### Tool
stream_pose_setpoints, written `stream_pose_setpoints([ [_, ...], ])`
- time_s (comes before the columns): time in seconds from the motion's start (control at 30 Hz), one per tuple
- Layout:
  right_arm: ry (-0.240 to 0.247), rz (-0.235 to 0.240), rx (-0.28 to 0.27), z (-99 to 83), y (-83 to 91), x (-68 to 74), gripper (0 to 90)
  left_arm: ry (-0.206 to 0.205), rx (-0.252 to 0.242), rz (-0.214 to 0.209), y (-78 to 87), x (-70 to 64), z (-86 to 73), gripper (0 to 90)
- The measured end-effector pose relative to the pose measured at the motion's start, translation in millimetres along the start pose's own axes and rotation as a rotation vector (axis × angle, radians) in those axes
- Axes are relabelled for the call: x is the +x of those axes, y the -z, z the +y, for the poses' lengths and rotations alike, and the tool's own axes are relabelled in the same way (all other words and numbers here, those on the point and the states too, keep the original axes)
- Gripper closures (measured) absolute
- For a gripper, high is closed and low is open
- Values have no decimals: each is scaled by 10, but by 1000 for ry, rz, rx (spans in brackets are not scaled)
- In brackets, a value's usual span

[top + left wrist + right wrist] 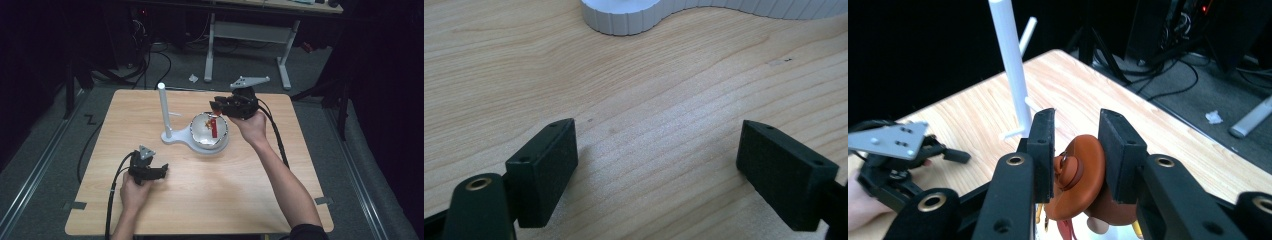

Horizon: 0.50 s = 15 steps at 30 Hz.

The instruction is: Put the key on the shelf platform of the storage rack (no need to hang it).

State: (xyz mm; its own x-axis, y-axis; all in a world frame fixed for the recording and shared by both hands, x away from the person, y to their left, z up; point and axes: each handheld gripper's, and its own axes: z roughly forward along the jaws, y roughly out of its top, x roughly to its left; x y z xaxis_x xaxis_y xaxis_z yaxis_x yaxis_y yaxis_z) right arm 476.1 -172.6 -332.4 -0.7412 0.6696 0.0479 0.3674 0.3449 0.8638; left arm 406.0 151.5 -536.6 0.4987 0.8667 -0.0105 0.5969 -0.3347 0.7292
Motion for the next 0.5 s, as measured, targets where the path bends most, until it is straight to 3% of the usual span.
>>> stream_pose_setpoints([
  [0.2, -9, -17, 35, -81, -169, -21, 691, -1, 1, 0, 1, 0, 0, 171],
  [0.5, -49, 5, 70, -231, -391, -60, 690, -2, 1, -2, 1, 0, -1, 171],
])
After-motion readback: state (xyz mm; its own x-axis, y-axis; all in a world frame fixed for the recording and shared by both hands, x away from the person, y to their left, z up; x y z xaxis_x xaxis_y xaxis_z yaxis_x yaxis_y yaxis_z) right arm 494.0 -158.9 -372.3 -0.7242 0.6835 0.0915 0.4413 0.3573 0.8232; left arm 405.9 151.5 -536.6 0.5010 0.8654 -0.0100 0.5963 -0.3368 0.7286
